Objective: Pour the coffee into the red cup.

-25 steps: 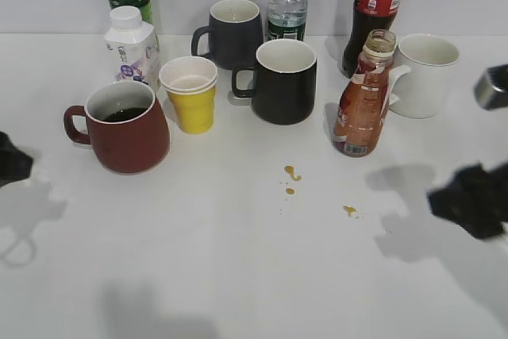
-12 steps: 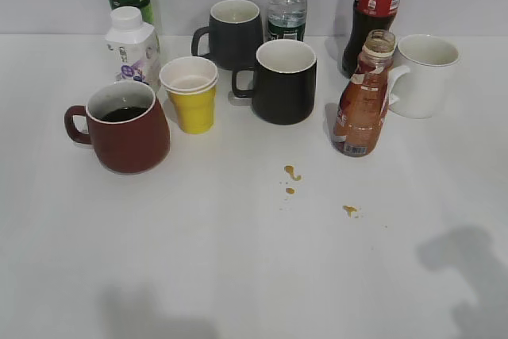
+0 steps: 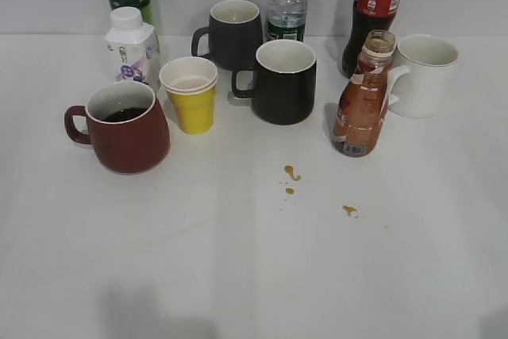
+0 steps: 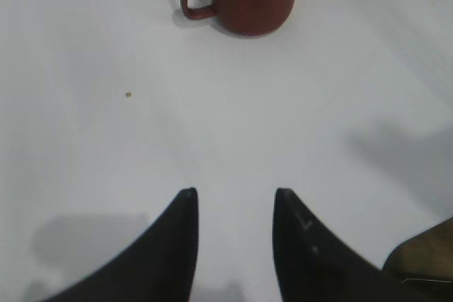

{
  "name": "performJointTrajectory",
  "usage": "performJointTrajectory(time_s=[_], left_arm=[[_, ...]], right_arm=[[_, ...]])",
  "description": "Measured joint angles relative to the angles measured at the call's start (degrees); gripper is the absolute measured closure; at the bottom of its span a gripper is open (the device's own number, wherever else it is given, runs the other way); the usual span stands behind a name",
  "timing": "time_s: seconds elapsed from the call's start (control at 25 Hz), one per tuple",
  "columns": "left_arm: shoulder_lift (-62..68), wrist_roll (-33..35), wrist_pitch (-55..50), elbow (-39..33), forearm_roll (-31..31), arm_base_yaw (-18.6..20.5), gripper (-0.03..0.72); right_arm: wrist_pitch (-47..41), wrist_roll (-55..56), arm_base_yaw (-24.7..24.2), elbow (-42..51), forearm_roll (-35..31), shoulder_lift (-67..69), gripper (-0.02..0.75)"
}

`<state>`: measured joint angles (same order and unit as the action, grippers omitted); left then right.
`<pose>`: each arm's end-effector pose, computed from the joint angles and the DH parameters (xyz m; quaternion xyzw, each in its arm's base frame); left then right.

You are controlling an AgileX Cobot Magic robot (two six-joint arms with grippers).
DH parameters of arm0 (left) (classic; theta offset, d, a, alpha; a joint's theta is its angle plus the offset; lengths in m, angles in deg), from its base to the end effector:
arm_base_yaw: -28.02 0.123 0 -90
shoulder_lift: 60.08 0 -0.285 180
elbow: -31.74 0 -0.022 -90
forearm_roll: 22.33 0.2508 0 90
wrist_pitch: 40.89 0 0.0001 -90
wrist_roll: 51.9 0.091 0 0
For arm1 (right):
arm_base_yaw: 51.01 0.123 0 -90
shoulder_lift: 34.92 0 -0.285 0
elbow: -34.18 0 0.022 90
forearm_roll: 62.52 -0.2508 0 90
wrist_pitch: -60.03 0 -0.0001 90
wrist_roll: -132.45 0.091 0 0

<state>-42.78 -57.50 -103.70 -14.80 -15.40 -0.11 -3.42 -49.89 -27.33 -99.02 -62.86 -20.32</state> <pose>0.0187 0.0011 0.2842 0.1748 0.8746 -0.0722 0.4464 0.0076 0.0039 0.2821 -0.1996 0.8636 0.0886 0.4544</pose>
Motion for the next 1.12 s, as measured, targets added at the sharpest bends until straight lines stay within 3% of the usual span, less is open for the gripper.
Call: performJointTrajectory(time_s=[0.92, 1.04, 1.12], left_arm=[[-0.26, 0.56, 1.61, -0.88, -0.51, -0.06, 0.446], [-0.86, 0.56, 1.66, -0.88, -0.58, 2.52, 0.446], [-1.88, 0.56, 1.66, -0.88, -0.58, 7.68, 0.446]], right_arm=[[3.44, -0.19, 0.0, 1.72, 0.0, -4.04, 0.152], [3.49, -0.24, 0.0, 1.72, 0.0, -4.04, 0.152], [3.56, -0.24, -0.49, 1.72, 0.0, -4.04, 0.152]])
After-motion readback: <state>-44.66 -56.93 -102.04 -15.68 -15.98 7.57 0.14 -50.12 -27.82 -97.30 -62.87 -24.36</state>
